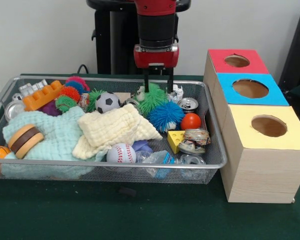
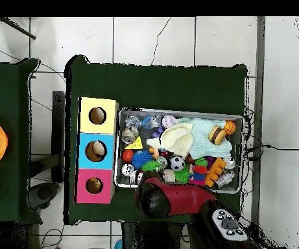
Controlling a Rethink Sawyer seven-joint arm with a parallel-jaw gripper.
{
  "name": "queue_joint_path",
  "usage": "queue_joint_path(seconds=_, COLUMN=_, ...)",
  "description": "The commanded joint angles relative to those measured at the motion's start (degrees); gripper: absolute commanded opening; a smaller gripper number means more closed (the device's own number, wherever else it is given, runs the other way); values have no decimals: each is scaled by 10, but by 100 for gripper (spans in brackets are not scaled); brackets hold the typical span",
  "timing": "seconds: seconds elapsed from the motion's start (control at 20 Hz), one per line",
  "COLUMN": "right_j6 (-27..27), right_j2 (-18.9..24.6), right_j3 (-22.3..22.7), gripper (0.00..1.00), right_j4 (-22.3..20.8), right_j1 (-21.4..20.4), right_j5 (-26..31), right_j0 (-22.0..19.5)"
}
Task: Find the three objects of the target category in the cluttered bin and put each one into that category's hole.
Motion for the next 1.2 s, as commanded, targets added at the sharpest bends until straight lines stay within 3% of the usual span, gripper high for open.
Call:
queue_joint_path(seconds=0.05, right_j6=22, right_j2=10, right_j3=-92, gripper=100, right_j4=-10, right_j1=20, right_j5=21, right_j0=-32)
queue_joint_path(seconds=0.45, right_j6=0, right_j2=35, right_j3=-133, gripper=100, right_j4=-11, right_j1=21, right_j5=50, right_j0=-57)
queue_joint_path(seconds=0.9, right_j6=-24, right_j2=66, right_j3=-129, gripper=100, right_j4=0, right_j1=-29, right_j5=115, right_j0=-85)
queue_joint_path(seconds=1.2, right_j6=-23, right_j2=50, right_j3=-144, gripper=100, right_j4=-29, right_j1=-2, right_j5=100, right_j0=-84)
